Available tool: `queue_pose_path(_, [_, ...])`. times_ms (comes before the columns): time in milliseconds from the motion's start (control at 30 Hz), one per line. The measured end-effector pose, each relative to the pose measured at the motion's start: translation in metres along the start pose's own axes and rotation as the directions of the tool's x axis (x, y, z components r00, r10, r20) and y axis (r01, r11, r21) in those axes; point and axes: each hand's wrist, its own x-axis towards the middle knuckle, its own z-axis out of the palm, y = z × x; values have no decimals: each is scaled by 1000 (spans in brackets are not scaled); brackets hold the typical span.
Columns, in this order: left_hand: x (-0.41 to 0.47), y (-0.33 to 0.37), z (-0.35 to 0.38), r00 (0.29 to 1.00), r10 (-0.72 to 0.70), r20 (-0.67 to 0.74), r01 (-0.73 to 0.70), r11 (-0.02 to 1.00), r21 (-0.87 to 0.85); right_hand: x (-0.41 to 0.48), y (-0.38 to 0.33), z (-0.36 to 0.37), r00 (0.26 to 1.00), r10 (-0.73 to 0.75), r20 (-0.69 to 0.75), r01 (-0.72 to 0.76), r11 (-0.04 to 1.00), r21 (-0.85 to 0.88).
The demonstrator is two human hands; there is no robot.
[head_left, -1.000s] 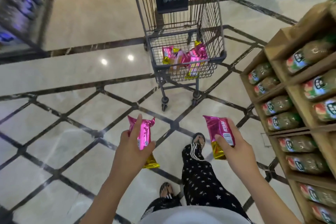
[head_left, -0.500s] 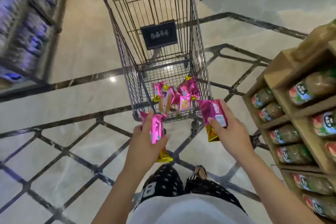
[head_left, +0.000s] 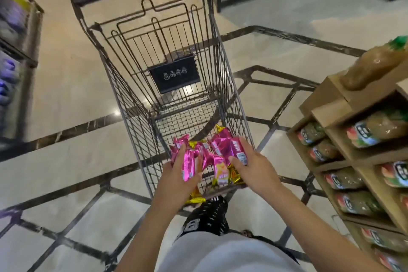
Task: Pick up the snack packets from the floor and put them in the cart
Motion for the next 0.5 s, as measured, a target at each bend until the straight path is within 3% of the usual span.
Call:
queue_pose_path(167, [61,5,-23,996,13,86,-20,997,79,46,-30,12,999,52,6,-49,974,-222])
queue_pose_path(300, [107,-8,-25,977,-77,200,29,972,231,61,-33,26,988,149,37,-135,959,-249])
queue_pose_path(500, [151,-7,-17,919,-27,393,-104,946,307,37,-12,26,978,207,1,-204,967,-150])
